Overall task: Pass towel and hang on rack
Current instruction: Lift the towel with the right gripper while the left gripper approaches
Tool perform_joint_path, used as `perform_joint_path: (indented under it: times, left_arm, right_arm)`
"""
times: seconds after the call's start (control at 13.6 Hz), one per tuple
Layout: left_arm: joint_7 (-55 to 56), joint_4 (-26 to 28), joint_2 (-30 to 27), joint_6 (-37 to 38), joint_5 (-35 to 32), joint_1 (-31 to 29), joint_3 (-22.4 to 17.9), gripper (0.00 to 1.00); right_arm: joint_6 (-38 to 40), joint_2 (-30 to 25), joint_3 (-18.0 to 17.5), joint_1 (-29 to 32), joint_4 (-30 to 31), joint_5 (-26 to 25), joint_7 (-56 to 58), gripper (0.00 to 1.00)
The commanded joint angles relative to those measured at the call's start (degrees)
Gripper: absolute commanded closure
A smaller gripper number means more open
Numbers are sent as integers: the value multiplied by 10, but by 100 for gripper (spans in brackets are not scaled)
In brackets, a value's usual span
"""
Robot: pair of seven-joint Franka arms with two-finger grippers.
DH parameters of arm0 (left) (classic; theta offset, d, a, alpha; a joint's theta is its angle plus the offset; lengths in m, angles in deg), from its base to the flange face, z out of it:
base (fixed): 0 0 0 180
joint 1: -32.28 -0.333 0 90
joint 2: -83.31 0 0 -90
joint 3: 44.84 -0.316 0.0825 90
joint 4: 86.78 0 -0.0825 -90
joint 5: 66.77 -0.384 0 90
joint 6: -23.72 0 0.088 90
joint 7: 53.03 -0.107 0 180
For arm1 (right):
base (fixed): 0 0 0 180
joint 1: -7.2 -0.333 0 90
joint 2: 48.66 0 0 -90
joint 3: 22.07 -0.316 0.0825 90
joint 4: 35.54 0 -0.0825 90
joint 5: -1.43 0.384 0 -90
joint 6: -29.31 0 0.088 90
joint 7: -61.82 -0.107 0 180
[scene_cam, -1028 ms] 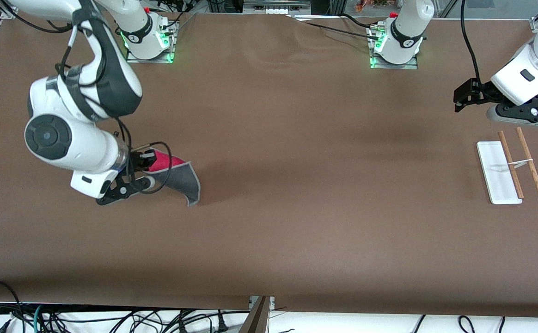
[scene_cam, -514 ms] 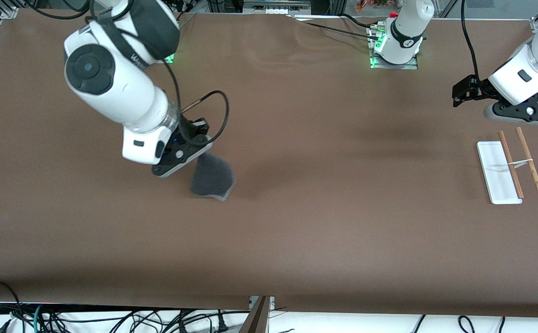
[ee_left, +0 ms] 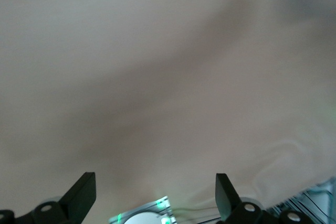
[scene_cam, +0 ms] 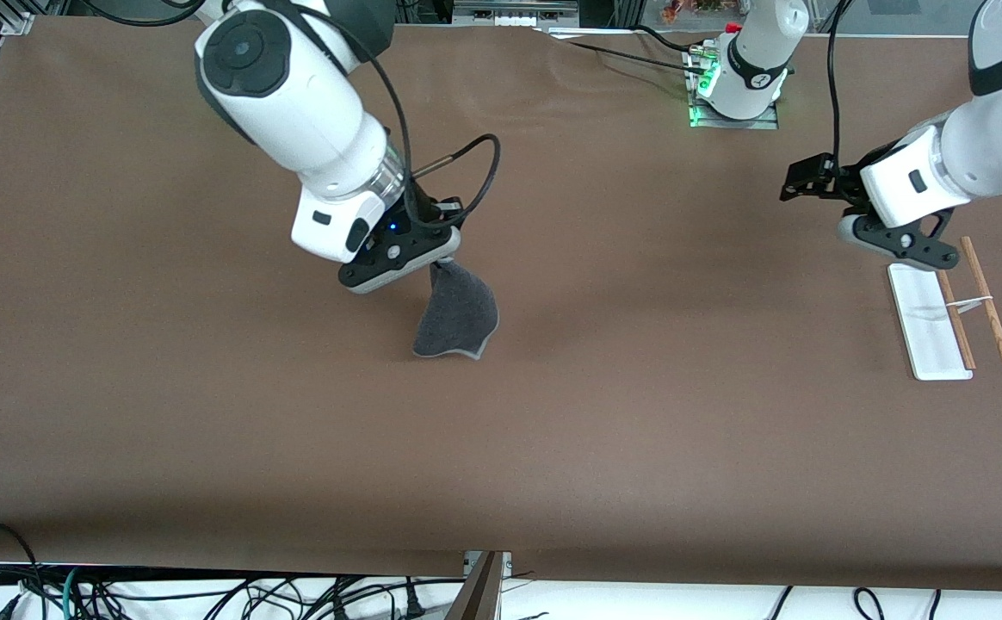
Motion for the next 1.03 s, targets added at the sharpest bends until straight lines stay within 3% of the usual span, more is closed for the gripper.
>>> perform_joint_path:
  times: [0.0, 0.22, 0.59, 0.81, 0.95]
  left_arm:
    - [-74, -11, 35, -21, 93, -7, 1, 0]
    - [-152, -8, 76, -92, 175, 10, 8, 0]
    - [-269, 44, 91, -207, 238, 38, 63, 0]
    - [-429, 70, 108, -254, 305, 44, 76, 0]
    - [-496, 97, 108, -335, 313, 43, 116, 1]
  right_arm:
    - [-8, 11, -5, -16, -18, 1, -52, 100]
    - [-55, 18, 0, -55, -18, -6, -163, 100]
    - [-57, 12, -4, -69, -18, -1, -181, 100]
    - [-58, 12, -4, -73, -18, -1, -182, 100]
    - [-60, 12, -4, -77, -18, -2, -198, 100]
